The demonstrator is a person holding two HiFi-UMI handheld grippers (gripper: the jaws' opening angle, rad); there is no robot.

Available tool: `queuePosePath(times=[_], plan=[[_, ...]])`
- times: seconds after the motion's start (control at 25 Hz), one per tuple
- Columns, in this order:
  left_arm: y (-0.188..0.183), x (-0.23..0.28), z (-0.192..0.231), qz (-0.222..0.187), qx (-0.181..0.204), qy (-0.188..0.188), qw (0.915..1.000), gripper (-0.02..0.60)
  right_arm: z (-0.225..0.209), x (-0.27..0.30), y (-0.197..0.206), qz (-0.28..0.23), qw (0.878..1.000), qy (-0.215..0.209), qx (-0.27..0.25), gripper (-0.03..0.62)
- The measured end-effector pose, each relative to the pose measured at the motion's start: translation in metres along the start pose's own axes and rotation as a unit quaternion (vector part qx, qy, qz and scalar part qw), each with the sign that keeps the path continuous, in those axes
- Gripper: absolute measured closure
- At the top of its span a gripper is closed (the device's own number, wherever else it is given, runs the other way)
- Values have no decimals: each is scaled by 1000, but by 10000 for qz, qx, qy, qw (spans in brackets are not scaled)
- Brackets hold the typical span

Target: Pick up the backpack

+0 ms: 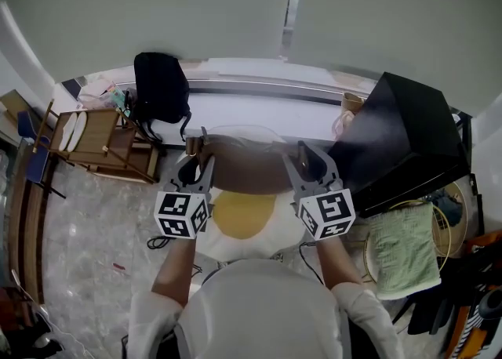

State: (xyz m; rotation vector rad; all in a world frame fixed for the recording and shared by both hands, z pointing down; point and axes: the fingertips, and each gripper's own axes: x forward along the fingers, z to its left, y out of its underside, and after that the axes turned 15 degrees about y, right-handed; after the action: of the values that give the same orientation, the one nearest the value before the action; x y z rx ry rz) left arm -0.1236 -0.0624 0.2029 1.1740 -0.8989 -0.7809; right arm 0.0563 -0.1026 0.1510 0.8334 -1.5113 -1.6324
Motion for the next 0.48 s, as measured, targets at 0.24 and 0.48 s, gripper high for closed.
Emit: queuePosePath(times=[0.24,0.48], plan=[[-9,-5,1,-72,71,-11,9999,468,3,0,-6,-81,10000,-43,35,425],[-11,-5,3,-98,52,6,9999,468,3,4,-8,-126,9999,2,-51,425]])
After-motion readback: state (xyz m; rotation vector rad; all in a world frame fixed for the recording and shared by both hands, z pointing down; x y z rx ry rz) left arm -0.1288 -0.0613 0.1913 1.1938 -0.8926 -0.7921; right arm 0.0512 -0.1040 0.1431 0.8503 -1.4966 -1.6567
